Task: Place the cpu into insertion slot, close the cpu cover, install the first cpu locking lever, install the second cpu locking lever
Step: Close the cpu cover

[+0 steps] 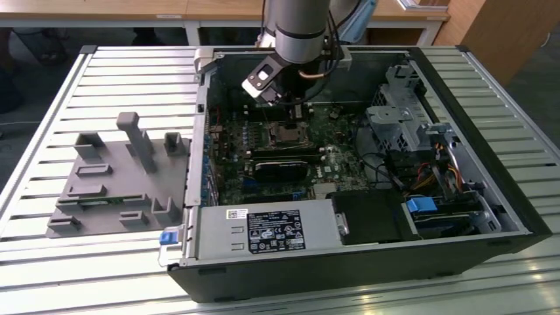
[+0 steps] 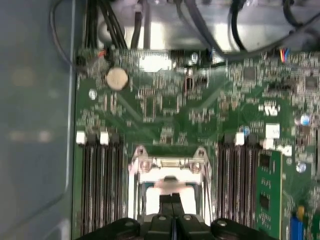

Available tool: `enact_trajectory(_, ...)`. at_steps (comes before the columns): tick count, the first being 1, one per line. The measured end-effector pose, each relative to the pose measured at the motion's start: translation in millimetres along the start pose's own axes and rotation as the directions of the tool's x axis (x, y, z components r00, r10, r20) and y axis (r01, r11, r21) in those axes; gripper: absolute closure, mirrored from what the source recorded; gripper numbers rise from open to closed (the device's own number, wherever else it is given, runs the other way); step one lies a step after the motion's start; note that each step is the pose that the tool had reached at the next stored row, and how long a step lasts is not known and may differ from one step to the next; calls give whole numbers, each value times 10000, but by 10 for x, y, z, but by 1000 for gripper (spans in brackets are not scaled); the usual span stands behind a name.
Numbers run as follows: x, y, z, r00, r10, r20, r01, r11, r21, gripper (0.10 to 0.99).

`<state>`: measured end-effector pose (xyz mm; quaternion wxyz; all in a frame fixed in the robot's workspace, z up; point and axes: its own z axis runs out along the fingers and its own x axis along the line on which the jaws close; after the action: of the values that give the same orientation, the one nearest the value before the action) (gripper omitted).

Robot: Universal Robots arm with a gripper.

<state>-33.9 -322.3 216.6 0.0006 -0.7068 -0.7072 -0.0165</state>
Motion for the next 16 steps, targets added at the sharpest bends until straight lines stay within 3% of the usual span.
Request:
enact_trajectory(3, 0, -58, 19, 10000, 1, -1, -1, 10000, -1, 980)
enact_trajectory(8, -2, -80, 51, 10000, 1, 1, -1, 10000, 10, 980)
enact_trajectory(16, -2, -182, 66, 10000, 1, 0, -1, 10000, 10, 980)
